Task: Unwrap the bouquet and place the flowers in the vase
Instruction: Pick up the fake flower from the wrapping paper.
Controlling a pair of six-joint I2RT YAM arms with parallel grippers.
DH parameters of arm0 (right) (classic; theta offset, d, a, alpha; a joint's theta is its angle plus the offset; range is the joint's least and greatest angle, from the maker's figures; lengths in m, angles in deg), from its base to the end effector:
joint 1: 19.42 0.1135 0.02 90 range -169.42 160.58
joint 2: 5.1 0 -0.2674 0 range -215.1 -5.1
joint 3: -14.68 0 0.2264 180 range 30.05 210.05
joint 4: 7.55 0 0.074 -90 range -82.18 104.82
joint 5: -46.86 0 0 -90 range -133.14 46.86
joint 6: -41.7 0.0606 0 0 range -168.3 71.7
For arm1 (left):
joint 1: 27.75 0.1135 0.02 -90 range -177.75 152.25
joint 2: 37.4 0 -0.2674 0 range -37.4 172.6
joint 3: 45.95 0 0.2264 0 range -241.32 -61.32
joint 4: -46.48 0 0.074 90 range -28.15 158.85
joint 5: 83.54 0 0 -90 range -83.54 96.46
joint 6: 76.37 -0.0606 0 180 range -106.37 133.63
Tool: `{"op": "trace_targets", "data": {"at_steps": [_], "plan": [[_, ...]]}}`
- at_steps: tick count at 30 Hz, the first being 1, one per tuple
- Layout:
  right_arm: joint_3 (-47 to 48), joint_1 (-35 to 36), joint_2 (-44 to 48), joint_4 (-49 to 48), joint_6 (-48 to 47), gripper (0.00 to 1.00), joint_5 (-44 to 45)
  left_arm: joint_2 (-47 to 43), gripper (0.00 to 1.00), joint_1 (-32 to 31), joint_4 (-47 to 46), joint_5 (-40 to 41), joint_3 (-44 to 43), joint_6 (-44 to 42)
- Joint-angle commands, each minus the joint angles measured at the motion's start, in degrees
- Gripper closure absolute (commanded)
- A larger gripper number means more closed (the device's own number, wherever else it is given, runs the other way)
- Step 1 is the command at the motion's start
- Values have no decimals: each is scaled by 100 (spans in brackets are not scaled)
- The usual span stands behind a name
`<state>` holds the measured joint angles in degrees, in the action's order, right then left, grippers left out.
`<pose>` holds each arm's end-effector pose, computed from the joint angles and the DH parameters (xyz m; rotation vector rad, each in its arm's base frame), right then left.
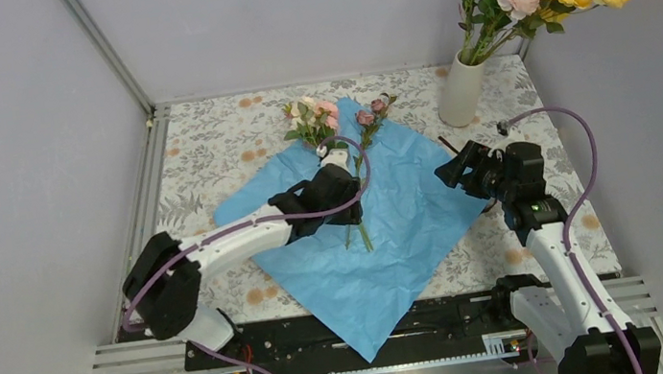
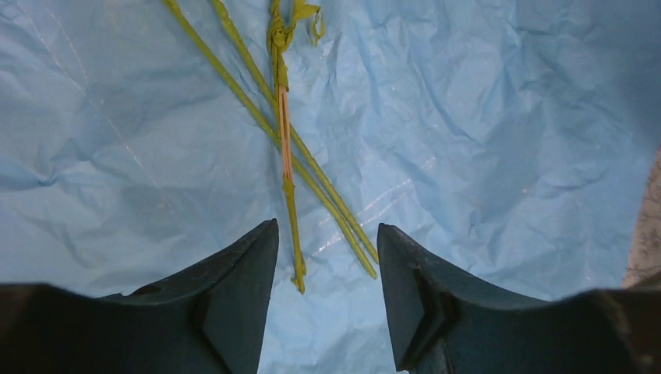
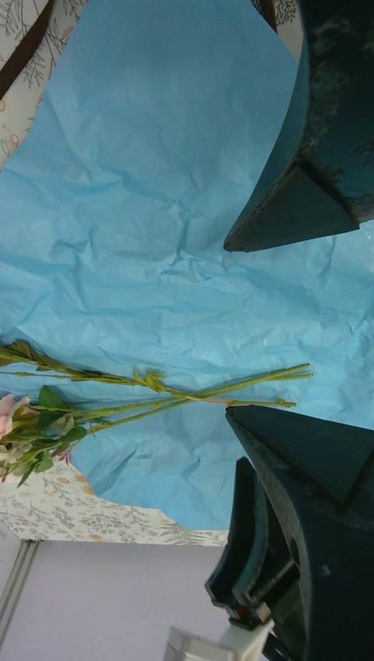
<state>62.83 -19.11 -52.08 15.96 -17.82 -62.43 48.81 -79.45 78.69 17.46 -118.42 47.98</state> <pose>0.1852 0.0210 0.2638 0.2986 1.9777 0.6792 0.2043 -0.2401 0.2306 0.2706 2.3959 -0.4954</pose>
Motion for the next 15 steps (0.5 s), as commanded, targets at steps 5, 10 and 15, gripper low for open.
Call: {"op": "trace_targets", "data": {"at_steps": [5,10,15], "plan": [[-86,3,38,-91,35,22,-324,770,47,-38,-128,276,-345,12],[-106,3,-70,-145,53,22,-360,1000,51,-42,-209,164,-234,50],[-137,5,-101,-160,53,22,-382,1221,58,-47,-274,230,-267,21]]}}
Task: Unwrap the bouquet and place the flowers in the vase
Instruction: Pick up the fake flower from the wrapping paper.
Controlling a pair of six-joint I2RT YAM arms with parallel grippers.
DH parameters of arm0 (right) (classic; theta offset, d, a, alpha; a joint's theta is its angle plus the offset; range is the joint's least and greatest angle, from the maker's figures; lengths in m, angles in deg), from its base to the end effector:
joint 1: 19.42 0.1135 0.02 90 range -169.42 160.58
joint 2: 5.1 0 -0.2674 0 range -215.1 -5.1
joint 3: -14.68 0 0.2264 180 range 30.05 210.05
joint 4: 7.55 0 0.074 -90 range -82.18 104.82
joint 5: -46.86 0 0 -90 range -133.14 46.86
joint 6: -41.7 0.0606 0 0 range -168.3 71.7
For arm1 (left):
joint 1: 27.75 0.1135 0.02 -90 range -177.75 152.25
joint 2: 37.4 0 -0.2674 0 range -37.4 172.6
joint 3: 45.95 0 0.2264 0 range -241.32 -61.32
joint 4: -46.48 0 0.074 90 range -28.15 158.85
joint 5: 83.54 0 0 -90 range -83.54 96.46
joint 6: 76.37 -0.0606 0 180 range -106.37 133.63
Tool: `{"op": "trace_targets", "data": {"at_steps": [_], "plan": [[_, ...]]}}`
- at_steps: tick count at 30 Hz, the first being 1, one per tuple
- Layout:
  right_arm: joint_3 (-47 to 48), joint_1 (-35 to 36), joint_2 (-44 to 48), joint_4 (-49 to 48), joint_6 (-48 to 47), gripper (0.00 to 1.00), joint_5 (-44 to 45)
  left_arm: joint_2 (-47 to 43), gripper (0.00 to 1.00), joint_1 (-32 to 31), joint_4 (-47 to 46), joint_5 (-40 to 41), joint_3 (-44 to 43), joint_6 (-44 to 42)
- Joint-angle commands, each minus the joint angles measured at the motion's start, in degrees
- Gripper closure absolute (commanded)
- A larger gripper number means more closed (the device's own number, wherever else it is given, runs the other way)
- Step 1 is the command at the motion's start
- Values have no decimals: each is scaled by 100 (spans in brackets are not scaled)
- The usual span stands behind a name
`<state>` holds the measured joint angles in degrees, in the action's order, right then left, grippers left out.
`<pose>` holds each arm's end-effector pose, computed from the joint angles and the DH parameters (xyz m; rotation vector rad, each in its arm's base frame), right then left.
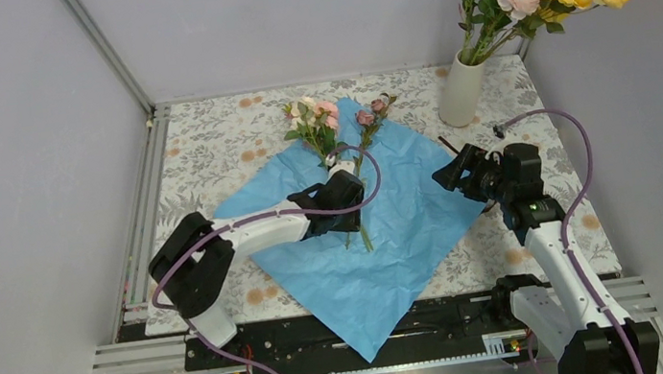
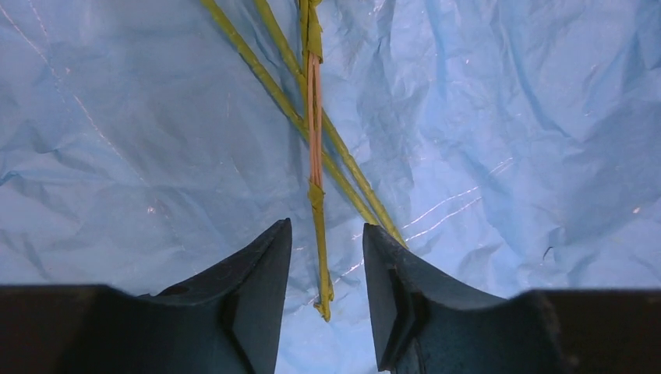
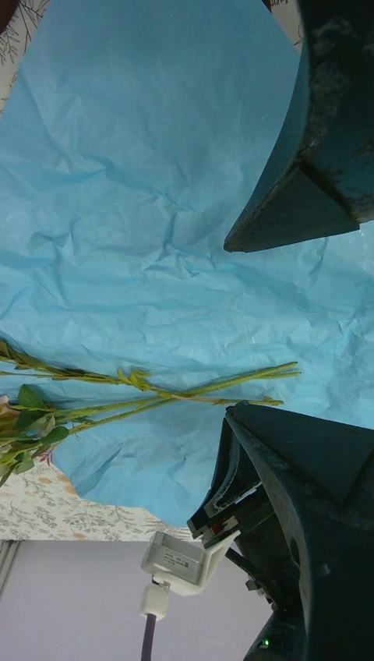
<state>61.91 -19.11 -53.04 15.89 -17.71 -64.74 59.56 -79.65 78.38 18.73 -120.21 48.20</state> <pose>0.1861 0.0233 0.2559 0.2864 2.0131 0.7192 0.2190 -0.2584 0.1830 0.2950 2.5112 -0.3545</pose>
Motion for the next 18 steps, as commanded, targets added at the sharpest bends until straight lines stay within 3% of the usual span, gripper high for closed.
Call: {"op": "trace_targets", "data": {"at_steps": [1,6,13,18], "plan": [[-59,4,-5,-155,38,22,-151,192,60,-27,-226,119,-114,-12],[-60,3,-31,-140,26,22,-151,424,66,-22,-195,93,-179,-5],[-47,3,-113,-145,17,22,-166,557,67,-28,-339,56,-153,-22],[-86,3,-110,-143,6,22,-160,749,80,-20,-292,106,-211,-50]]}}
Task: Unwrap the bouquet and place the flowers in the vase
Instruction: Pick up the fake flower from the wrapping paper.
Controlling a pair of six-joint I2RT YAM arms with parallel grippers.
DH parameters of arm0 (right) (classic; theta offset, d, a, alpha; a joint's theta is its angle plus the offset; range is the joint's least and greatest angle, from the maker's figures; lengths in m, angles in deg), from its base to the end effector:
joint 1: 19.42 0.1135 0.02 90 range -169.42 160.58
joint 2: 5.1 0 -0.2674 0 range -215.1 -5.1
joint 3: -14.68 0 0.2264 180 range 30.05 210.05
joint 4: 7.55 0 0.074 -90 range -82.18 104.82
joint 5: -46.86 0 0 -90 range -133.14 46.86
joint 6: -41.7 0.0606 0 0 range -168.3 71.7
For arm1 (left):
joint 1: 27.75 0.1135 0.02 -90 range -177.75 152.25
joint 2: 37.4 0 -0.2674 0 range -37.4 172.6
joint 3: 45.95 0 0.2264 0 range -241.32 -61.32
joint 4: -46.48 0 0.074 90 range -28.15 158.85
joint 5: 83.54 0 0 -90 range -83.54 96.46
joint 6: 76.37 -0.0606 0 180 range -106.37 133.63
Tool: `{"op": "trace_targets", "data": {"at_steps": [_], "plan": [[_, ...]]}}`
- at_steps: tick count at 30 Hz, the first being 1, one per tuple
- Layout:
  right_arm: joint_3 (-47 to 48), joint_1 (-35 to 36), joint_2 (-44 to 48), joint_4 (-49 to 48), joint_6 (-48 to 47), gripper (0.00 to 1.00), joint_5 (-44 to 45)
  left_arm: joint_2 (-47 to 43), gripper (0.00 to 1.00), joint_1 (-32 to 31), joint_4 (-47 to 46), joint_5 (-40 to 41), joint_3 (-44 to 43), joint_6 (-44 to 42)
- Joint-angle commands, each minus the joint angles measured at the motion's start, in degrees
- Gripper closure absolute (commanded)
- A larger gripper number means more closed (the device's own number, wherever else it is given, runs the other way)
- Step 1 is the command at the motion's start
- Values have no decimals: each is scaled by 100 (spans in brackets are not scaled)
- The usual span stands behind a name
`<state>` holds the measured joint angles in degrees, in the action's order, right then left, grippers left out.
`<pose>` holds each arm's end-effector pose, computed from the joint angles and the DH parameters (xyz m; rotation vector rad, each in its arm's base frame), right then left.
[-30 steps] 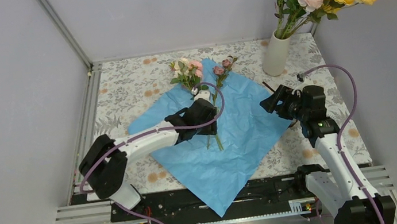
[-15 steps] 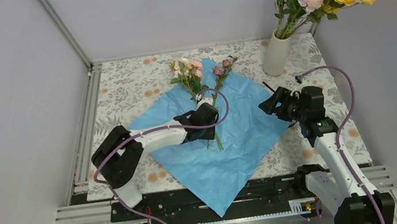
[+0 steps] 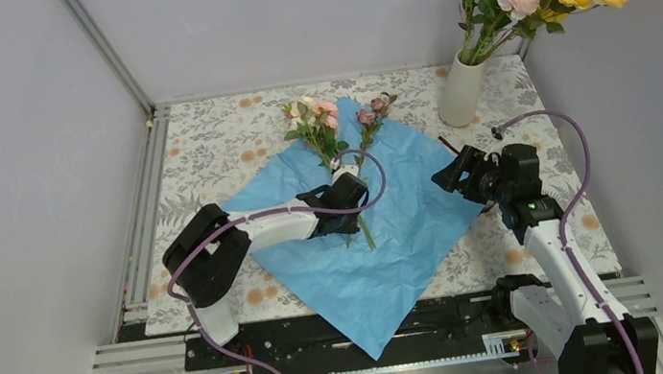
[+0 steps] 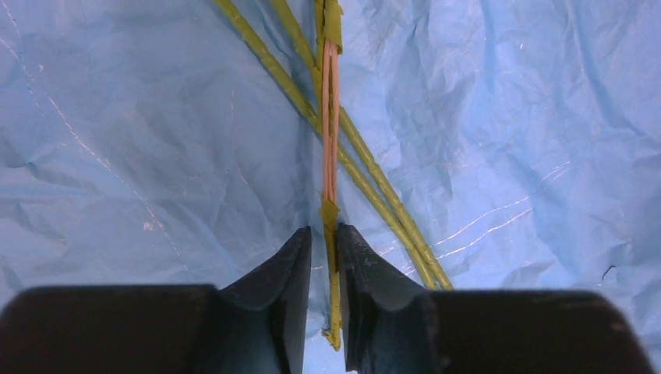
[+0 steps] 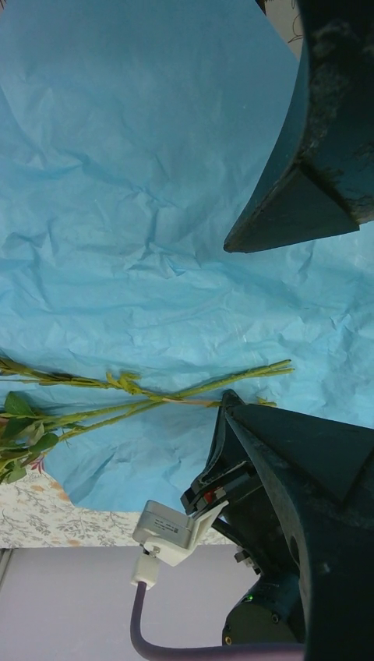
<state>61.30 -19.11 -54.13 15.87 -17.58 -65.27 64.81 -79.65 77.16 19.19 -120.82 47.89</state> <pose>0.1879 0.0238 0.2492 0.2948 2.0420 0.7293 0.2253 -0.2657 0.1580 0.3130 2.5533 -0.2937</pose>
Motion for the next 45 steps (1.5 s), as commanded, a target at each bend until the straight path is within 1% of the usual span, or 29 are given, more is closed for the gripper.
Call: {"op": "trace_targets", "data": {"at_steps": [1,4,8,15,21,24,28,30,34,38,40,42,45], "plan": [[-32,3,-2,-144,-14,22,-101,224,85,-17,-171,55,-143,-5],[-58,3,-25,-147,-36,22,-92,171,92,-17,-200,37,-115,27],[-97,3,-85,-201,-17,22,-119,-24,100,-24,-180,107,-101,49],[-94,4,-109,-243,38,23,-246,-644,100,-18,-276,136,-20,123],[93,3,-151,-113,112,23,-711,-1461,100,-22,-634,-28,388,348],[82,3,-99,-234,363,23,-1011,-1837,100,-17,-840,-142,638,421],[56,39,-52,-700,962,22,-1501,-2347,100,-18,-1154,-472,901,446],[126,182,-88,-1098,1263,21,-1649,-2599,100,-20,-1301,-678,996,449],[555,997,-240,-1320,1570,21,-1491,-3148,100,-23,-1677,-1113,1228,501],[854,1655,-522,-2051,2134,23,-1445,-3632,100,-26,-2027,-1542,1532,628],[1106,1893,-681,-1991,2128,26,-1359,-3834,100,-22,-2106,-1703,1639,617],[1351,2082,-802,-1829,2045,28,-1278,-3960,100,-30,-2051,-1862,1666,560],[1564,2312,-933,-1793,1998,25,-1114,-4108,100,-30,-2015,-2012,1712,538]]}}
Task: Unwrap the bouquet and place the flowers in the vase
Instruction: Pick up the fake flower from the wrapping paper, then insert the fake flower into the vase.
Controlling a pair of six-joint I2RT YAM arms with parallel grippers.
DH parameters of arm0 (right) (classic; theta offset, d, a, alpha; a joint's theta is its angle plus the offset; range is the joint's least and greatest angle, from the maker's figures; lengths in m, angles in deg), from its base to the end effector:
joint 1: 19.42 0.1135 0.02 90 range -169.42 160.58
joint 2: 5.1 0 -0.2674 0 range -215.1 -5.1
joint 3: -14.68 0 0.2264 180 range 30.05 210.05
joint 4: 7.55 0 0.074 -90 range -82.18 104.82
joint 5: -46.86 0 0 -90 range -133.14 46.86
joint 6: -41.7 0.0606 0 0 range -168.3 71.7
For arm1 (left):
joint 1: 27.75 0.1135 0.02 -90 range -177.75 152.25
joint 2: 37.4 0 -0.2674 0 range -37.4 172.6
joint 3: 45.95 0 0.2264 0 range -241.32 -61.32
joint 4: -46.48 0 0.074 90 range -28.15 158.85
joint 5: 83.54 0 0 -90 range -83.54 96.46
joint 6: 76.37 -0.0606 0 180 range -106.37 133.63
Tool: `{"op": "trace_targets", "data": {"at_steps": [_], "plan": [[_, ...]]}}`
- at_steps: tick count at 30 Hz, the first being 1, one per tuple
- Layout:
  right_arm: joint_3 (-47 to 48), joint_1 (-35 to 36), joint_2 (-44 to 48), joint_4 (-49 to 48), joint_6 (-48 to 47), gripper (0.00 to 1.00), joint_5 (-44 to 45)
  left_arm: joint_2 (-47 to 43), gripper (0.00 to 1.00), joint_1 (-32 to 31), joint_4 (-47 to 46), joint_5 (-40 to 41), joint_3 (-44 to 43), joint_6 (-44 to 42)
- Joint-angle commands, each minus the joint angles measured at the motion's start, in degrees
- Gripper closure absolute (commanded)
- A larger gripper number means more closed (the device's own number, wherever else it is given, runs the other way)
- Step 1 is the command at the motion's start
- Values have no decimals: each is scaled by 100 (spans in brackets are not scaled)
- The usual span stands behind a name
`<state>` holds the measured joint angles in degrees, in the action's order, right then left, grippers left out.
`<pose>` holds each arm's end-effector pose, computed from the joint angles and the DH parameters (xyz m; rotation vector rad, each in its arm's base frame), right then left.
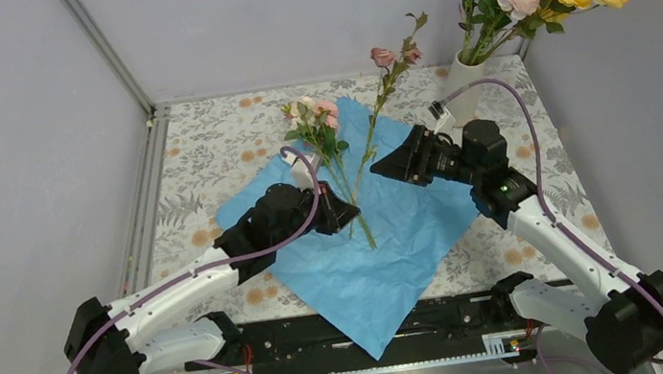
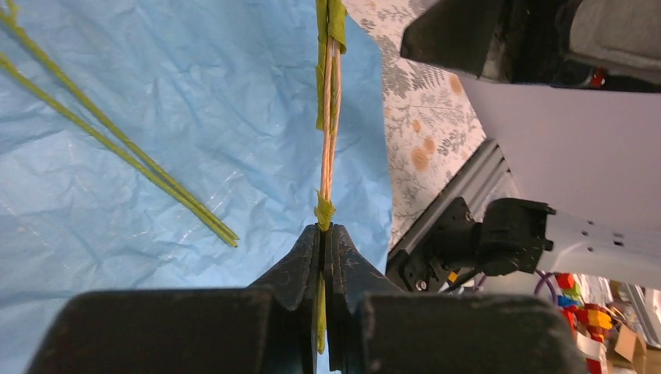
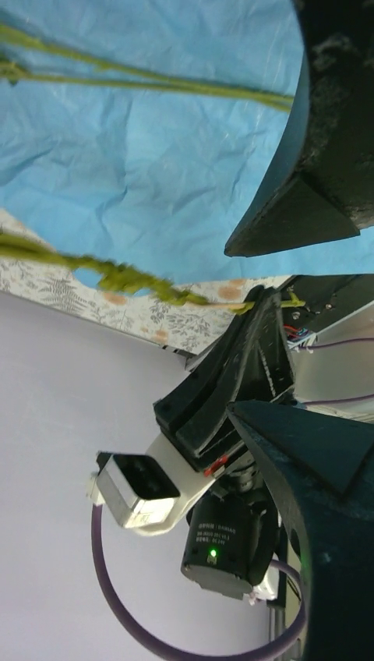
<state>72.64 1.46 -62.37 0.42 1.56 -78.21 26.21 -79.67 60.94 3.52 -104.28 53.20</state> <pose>0.1973 0.1125 0.3255 -0.0349 1.8941 1.4003 0.1537 -0.2012 0.2868 0.2613 2.0653 -1.0862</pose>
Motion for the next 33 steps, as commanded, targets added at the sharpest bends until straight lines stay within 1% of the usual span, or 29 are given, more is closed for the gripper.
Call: {"op": "trace_targets", "data": {"at_steps": [1,9,18,20,25,33], "plan": [[486,328,-156,-234,58,25,224,-306,100,-24,-393,-466,77,-1],[880,861,-482,418,-332,32,880,-601,100,-55,-474,-494,213,19],[1084,1117,-654,373,-379,42,1370,-661,100,-108,-519,-611,225,24],[1093,1172,-646,369,-381,47,1501,-687,100,-131,-522,-607,247,40],[1122,1251,-630,456,-412,63,1762,-737,100,-154,-518,-627,283,42],[1129,1371,-617,518,-469,79,2047,-763,100,-181,-473,-618,254,88]]}}
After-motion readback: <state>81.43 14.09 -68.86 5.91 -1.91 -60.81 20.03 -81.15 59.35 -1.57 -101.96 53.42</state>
